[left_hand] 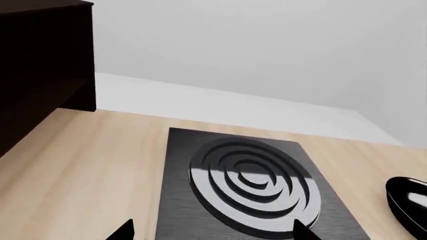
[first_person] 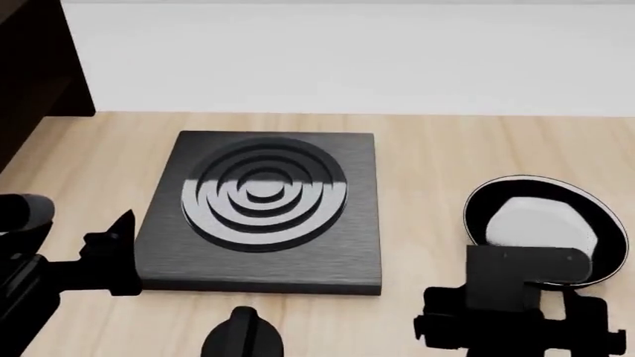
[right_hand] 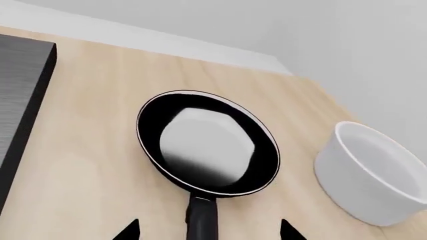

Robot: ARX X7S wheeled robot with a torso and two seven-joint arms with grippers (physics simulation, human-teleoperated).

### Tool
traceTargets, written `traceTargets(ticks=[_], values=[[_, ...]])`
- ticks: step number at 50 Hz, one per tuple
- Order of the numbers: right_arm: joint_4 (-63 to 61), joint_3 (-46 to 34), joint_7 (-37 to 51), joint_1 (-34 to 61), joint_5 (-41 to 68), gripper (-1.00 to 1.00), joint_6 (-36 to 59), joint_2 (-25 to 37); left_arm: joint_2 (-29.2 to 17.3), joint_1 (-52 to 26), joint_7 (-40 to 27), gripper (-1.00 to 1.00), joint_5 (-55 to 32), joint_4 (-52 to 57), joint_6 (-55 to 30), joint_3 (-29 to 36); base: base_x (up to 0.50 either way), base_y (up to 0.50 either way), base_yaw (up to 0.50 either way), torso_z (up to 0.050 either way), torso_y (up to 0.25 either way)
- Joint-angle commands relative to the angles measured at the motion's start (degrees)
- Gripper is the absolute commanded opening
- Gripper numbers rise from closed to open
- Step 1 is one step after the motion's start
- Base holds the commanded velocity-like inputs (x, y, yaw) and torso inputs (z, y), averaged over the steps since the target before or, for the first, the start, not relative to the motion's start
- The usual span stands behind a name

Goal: Put the frying pan on the cabinet shelf.

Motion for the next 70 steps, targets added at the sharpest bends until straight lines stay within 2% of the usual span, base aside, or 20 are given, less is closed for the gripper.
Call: traceTargets(ticks=[1, 20, 43, 52, 57, 58, 70], values=[[4.2, 4.8, -1.1, -1.5, 1.1, 1.00, -1.6, -2.5, 1.2, 0.4, 0.8, 1.00, 0.7, 0.0, 0.7, -1.1, 0.00, 0.00, 0.00, 0.000, 0.000], [13.7, 2.1, -2.4, 2.1, 1.1, 1.00, -4.0, -2.1, 1.3, 0.5, -0.3, 1.00, -0.3, 0.5, 0.7, -1.6, 0.00, 0.00, 0.00, 0.000, 0.000], [32.4, 4.2, -3.2, 9.3, 2.5, 1.00, -10.5, -1.9, 1.4, 0.8, -0.9, 1.00, -1.1, 0.1, 1.6, -1.8, 0.00, 0.00, 0.00, 0.000, 0.000], [35.5, 4.6, -3.5, 8.6, 3.0, 1.00, -13.1, -1.8, 1.4, 1.0, -1.0, 1.00, -1.3, -0.2, 2.4, -1.9, 0.00, 0.00, 0.00, 0.000, 0.000], [33.1, 5.1, -3.7, 7.5, 3.8, 1.00, -12.5, -1.8, 1.5, 1.0, -1.0, 1.00, -1.4, -0.5, 2.8, -1.8, 0.00, 0.00, 0.00, 0.000, 0.000], [31.7, 5.2, -3.5, 7.2, 3.9, -1.00, -12.1, -1.8, 1.5, 1.0, -1.0, 1.00, -1.4, -0.6, 2.8, -1.8, 0.00, 0.00, 0.00, 0.000, 0.000], [12.4, 6.6, -1.8, 1.0, 6.0, -1.00, -4.8, -1.3, 1.4, 1.0, -1.2, 1.00, -1.9, -0.7, 3.3, -1.8, 0.00, 0.00, 0.00, 0.000, 0.000]])
